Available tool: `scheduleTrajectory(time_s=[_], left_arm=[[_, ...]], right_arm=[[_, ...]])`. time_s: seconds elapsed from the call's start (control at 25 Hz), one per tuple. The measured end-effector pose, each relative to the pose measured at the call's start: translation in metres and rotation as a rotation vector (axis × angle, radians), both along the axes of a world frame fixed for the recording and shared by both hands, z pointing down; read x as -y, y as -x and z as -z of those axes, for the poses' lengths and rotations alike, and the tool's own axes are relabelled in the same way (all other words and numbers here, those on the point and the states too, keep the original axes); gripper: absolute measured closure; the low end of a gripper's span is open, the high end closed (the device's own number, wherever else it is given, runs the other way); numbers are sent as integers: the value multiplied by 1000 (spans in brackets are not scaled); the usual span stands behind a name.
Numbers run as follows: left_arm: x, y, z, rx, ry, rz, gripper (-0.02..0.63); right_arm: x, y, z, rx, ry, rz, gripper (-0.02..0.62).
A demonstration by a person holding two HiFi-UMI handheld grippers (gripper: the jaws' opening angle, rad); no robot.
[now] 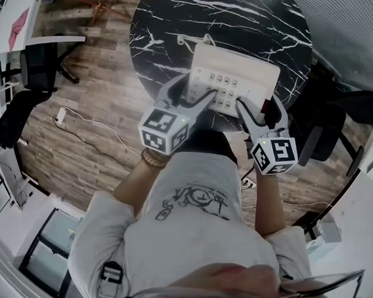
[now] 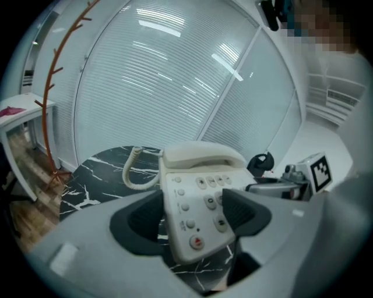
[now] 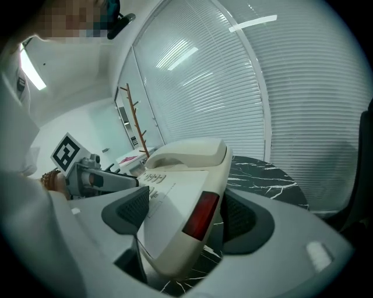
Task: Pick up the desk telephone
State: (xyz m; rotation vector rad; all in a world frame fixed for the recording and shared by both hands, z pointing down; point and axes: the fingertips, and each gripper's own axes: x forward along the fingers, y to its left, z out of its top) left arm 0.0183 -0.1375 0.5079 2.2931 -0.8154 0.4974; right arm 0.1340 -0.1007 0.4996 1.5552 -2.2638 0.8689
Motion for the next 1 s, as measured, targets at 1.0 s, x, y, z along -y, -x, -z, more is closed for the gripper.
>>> scheduleTrajectory(time_s=[1.0], left_arm=[[-7,12,136,-71,-134,29,285]], right_arm=[[-8,12,134,-2,-144,-31,212]])
